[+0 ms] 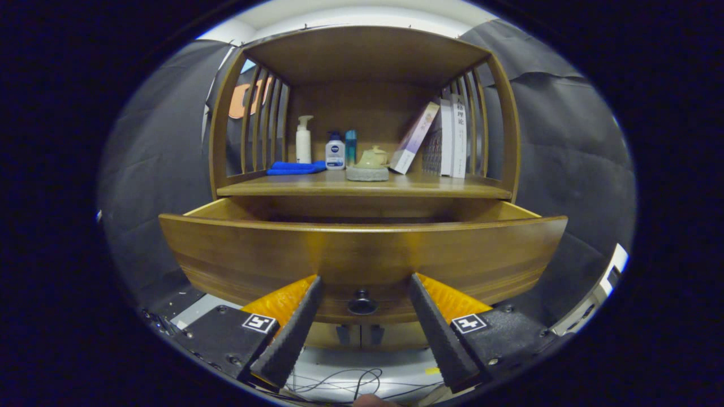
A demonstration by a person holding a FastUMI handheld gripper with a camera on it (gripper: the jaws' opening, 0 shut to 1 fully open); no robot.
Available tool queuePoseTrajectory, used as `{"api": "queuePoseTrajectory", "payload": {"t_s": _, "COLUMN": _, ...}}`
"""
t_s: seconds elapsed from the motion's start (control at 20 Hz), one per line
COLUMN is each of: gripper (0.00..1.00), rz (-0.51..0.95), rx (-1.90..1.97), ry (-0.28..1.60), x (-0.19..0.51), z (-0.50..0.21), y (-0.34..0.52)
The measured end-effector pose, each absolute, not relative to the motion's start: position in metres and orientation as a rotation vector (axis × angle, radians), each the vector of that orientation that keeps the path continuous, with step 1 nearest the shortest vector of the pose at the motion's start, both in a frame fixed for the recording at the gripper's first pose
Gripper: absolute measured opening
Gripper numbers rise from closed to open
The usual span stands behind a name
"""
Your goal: Pull open the drawer, take out the items inside it, and place them on the countertop above the cabinet.
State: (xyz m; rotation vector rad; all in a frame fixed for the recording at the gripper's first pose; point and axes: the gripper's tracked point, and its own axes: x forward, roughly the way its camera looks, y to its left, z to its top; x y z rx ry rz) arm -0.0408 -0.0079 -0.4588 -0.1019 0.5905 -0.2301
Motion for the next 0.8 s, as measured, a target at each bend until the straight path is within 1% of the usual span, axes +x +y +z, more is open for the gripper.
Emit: {"api": "queuePoseTrajectory", "payload": {"t_s": 0.8, "gripper": 0.98, "rz": -0.25, "rx": -0.108, "ry": 0.607, "x": 0.027, "z": -0.476, "y": -0.017}}
